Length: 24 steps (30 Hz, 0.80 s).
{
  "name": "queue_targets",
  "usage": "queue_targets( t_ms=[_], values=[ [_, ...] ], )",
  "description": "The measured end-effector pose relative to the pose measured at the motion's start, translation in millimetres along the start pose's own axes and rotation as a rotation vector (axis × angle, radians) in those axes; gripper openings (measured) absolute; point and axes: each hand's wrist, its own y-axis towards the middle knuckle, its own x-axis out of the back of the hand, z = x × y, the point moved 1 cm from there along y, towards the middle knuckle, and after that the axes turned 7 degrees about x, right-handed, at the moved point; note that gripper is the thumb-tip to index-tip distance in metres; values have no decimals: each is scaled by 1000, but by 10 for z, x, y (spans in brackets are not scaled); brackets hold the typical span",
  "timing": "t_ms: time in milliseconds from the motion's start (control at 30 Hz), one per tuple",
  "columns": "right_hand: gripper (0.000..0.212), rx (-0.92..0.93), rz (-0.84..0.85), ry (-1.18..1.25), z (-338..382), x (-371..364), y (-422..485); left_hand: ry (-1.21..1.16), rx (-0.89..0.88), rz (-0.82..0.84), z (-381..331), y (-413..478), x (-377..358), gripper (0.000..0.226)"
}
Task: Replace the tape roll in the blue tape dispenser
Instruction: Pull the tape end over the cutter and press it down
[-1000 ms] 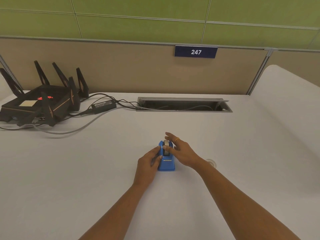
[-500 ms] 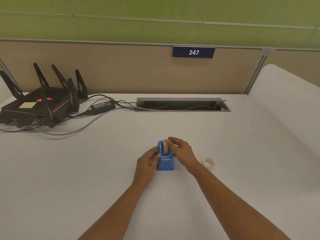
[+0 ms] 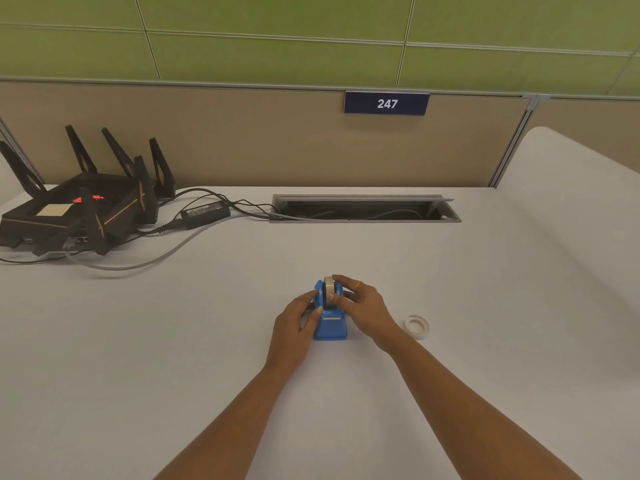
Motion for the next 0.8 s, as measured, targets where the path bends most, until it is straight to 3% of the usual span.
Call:
queue_targets(
  t_ms=[233, 467, 800],
  values=[
    [52, 14, 5, -32, 24, 1, 31, -6, 10, 5, 25, 10, -4, 34],
    [36, 59, -2, -62, 74, -38, 75, -97, 50, 12, 15, 59, 5, 28],
    [33, 106, 5, -87, 65, -18, 56, -145, 124, 64, -195, 196, -93, 39]
  ],
)
